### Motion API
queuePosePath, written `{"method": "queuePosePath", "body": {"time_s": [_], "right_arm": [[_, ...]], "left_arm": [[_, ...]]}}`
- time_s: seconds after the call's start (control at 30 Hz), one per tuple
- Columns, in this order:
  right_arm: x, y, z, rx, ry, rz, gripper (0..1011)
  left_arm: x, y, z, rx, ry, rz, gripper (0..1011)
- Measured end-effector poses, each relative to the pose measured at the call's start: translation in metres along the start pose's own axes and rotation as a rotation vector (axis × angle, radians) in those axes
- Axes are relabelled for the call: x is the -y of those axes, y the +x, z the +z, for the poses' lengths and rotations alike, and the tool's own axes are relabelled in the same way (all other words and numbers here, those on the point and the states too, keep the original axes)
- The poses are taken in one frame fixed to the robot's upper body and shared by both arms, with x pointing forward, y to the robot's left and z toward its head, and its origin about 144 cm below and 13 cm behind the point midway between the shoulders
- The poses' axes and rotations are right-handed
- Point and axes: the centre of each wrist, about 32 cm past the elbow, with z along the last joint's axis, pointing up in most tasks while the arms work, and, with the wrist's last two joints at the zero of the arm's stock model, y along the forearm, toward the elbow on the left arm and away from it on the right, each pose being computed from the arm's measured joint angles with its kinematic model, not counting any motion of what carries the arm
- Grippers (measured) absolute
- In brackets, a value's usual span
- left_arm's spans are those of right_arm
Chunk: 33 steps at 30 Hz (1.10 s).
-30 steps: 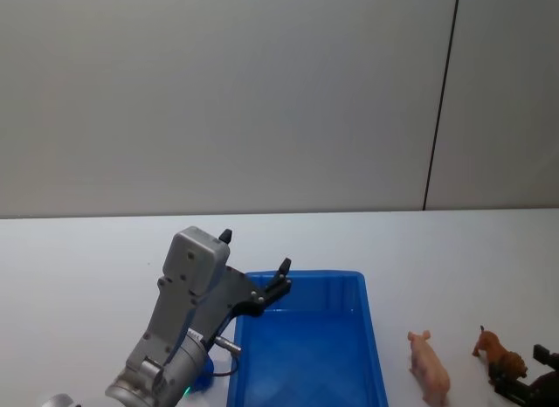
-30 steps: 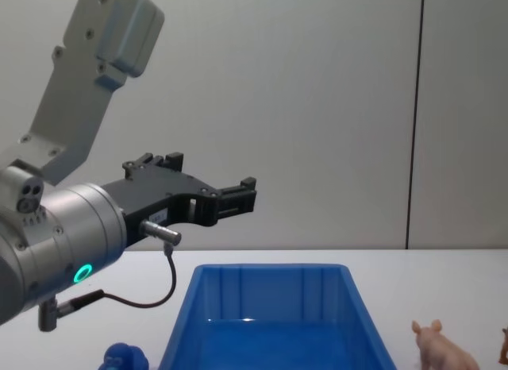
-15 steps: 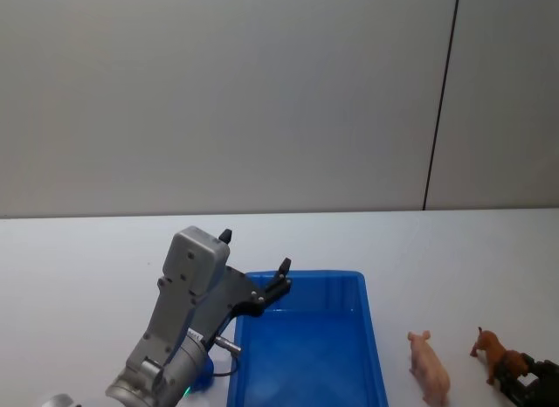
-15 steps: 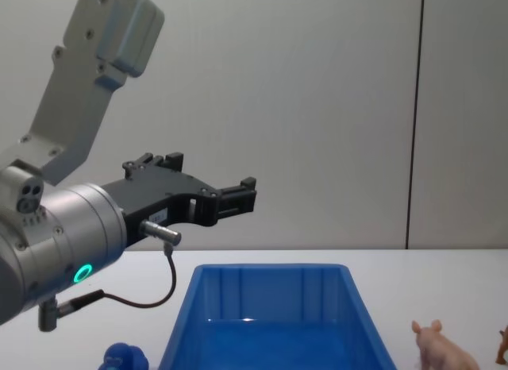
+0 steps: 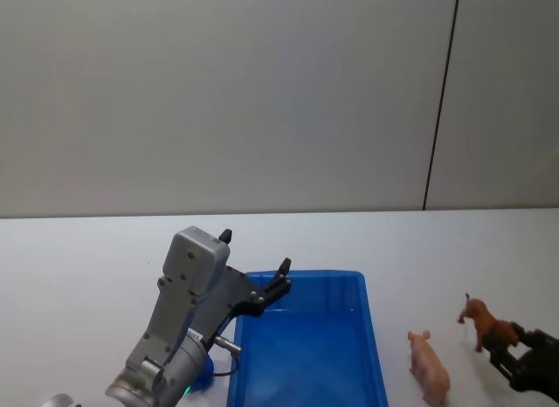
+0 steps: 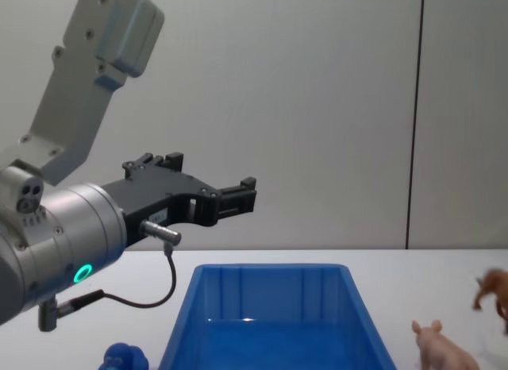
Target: Pick up the two dolls from the table and place them into the box.
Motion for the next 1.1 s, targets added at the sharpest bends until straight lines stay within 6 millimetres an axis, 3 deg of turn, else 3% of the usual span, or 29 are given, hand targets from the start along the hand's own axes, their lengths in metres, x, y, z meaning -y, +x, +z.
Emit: {"method": "queuePosePath", "body": {"time_s": [0.47, 0.93, 1.07, 1.1], "right_arm": [[-0.02, -0.017, 0.035, 0.036, 0.095, 0.156, 437], [-0.065, -0.051, 0.054, 0.028, 0.071, 0.342, 436], [-0.074, -0.056, 0.055, 0.027, 0.057, 0.369, 500], [-0.077, -0.058, 0.055, 0.026, 0.052, 0.377, 568]], "left_arm": [[0.0, 0.0, 0.0, 0.0, 0.0, 0.0, 1003], [0.0, 0.0, 0.0, 0.0, 0.0, 0.0, 1003], [0.0, 0.0, 0.0, 0.0, 0.0, 0.0, 1003], [0.0, 0.0, 0.0, 0.0, 0.0, 0.0, 1003]]}}
